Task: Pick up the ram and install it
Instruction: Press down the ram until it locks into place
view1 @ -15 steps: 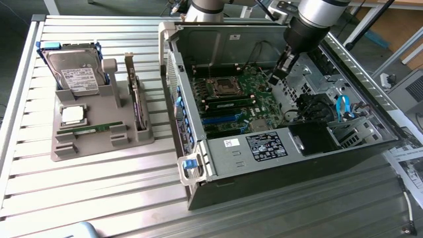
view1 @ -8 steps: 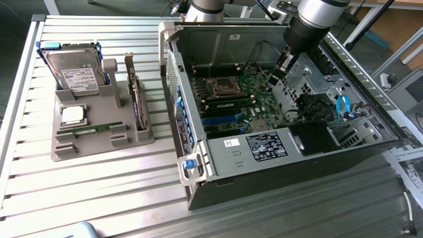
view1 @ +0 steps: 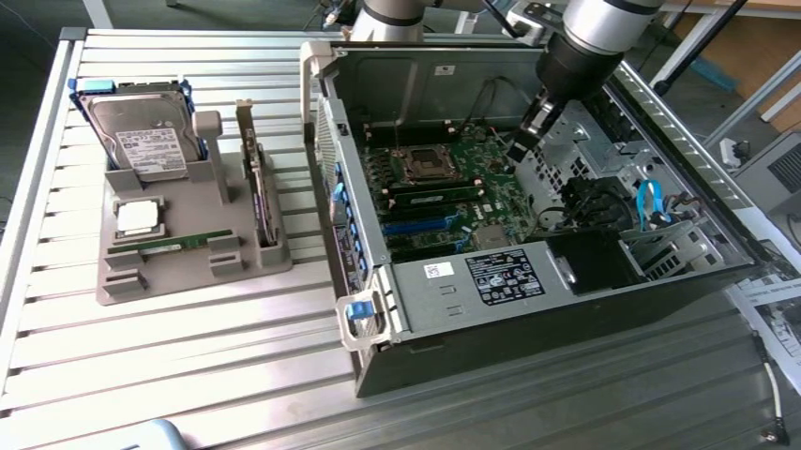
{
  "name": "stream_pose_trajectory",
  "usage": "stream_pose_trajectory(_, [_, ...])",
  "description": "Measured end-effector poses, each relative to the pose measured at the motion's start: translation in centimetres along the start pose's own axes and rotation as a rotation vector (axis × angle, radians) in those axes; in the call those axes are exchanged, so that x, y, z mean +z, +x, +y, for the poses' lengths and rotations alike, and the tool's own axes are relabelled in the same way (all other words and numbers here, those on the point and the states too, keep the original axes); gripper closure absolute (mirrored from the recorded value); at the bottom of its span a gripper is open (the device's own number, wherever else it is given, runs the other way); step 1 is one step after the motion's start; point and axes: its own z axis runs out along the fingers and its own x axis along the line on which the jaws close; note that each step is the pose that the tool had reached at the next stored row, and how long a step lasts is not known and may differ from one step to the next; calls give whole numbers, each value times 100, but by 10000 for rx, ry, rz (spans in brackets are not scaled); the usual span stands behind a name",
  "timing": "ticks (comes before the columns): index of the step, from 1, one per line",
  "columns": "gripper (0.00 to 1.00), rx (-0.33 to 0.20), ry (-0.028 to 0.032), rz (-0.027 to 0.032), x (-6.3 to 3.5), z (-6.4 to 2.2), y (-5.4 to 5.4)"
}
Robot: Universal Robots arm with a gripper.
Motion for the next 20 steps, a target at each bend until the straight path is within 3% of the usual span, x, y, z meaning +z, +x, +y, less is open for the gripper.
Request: stream_pose_trajectory(20, [89, 1315, -18, -28, 42, 1, 1])
